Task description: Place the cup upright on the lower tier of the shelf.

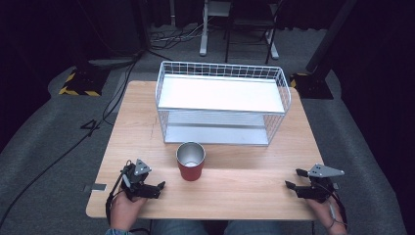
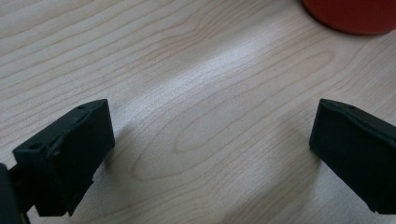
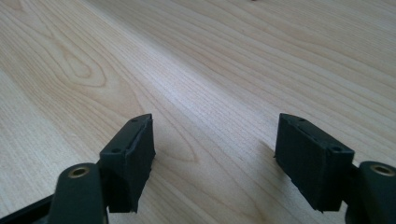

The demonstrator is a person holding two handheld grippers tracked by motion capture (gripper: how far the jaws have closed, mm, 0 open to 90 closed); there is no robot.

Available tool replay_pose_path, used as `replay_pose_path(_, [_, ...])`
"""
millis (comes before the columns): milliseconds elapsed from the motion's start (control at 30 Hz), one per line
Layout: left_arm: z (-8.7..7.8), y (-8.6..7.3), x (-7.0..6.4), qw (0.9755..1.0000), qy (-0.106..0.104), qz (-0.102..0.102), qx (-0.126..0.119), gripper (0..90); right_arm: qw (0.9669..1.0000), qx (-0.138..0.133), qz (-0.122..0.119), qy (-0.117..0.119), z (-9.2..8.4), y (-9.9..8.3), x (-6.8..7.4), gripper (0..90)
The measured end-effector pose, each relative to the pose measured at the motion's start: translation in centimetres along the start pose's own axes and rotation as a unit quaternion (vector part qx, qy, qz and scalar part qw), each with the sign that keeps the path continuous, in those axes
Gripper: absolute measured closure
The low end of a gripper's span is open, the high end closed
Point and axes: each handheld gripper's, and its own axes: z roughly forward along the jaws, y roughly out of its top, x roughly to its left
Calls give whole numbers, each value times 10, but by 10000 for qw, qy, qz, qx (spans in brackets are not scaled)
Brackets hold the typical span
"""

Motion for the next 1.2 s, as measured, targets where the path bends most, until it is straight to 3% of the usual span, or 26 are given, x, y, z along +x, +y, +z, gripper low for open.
replay_pose_path(367, [0,0,0,10000,-16,21,5,2,9999,27,129,-7,0,0,-1,266])
replay_pose_path(567, [-4,1,-1,9999,-90,-101,-47,0,9999,32,125,-11,0,0,-1,257])
replay_pose_path(600, [-8,3,-2,9997,-120,-62,-205,0,9999,34,130,-13,0,0,-1,256])
replay_pose_path(733, [-14,5,-4,9991,-108,-39,-398,0,9999,37,126,-16,0,0,-1,256])
replay_pose_path(833, [-20,5,-7,9974,-162,-73,-704,0,9999,30,132,-10,0,0,-1,256])
replay_pose_path(967, [-21,5,-13,9960,-194,26,-871,0,9999,36,127,-16,0,0,-1,255])
replay_pose_path(1067, [-21,5,-18,9938,-266,79,-1080,0,9999,37,128,-15,0,0,-1,255])
replay_pose_path(1200, [-24,6,-22,9884,-450,36,-1448,0,9999,36,125,-17,0,0,-1,256])
